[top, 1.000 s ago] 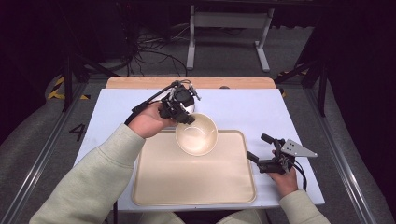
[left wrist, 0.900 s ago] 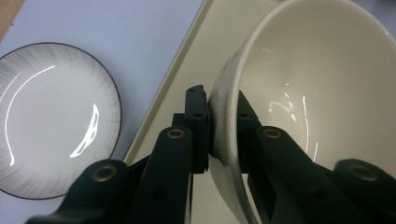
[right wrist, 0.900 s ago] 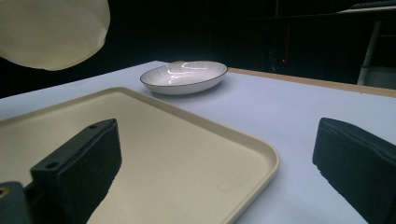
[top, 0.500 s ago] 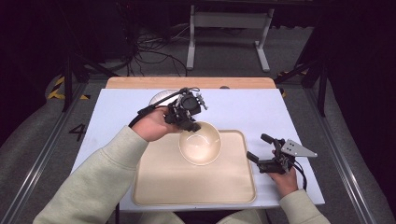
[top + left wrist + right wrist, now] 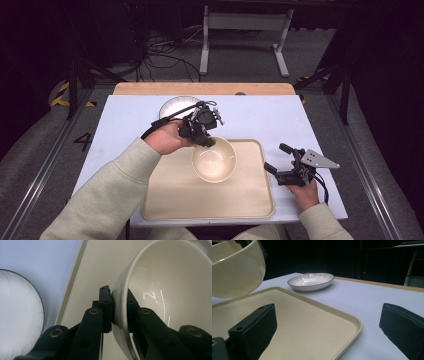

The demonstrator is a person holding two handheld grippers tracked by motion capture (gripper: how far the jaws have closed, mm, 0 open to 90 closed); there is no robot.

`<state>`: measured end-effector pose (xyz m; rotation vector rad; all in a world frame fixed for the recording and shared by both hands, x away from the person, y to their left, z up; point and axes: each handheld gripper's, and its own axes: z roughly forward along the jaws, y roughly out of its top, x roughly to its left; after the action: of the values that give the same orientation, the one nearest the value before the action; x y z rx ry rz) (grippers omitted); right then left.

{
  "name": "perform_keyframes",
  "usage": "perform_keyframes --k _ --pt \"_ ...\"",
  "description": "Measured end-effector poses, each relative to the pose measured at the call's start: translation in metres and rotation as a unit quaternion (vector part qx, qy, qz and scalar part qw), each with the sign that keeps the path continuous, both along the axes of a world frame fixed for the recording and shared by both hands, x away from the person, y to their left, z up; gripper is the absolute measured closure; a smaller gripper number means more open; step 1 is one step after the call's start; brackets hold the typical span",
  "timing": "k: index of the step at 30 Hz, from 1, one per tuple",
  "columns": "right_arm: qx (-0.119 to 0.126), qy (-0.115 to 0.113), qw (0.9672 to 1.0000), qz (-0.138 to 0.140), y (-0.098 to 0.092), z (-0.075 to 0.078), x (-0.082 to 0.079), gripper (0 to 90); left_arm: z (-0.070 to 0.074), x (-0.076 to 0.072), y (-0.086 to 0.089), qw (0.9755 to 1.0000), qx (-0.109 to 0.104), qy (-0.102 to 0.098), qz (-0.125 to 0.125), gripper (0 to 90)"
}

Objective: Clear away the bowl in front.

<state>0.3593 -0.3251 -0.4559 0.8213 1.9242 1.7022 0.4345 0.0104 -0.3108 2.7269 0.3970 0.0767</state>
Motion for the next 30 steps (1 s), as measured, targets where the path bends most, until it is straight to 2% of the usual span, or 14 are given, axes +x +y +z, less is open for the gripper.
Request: perform_keyframes --k 3,13,19,24,27,29,30 --pt "0.001 0.000 1.0000 0.000 0.000 0.000 0.000 1.4 -0.004 -0.001 -0.002 1.0000 0.003 -0.001 -0.006 82.5" --pt "0.001 0.000 1.0000 0.001 0.000 0.000 0.000 1.4 -0.020 -0.001 -0.009 0.9995 0.031 0.003 -0.009 82.5" --pt "0.001 0.000 1.0000 0.001 0.000 0.000 0.000 1.4 -0.029 -0.001 -0.010 0.9992 0.039 0.005 -0.008 82.5" --pt "0.001 0.000 1.0000 0.001 0.000 0.000 0.000 1.4 -0.038 -0.002 -0.013 0.9987 0.050 0.010 -0.007 82.5" --pt "0.001 0.000 1.0000 0.001 0.000 0.000 0.000 1.4 -0.042 -0.002 -0.014 0.9981 0.059 0.009 -0.017 82.5" --pt "0.001 0.000 1.0000 0.002 0.000 0.000 0.000 1.4 -0.044 -0.003 -0.015 0.9978 0.064 0.010 -0.012 82.5" --pt "0.001 0.000 1.0000 0.002 0.000 0.000 0.000 1.4 -0.046 -0.003 -0.016 0.9980 0.061 0.010 -0.013 82.5"
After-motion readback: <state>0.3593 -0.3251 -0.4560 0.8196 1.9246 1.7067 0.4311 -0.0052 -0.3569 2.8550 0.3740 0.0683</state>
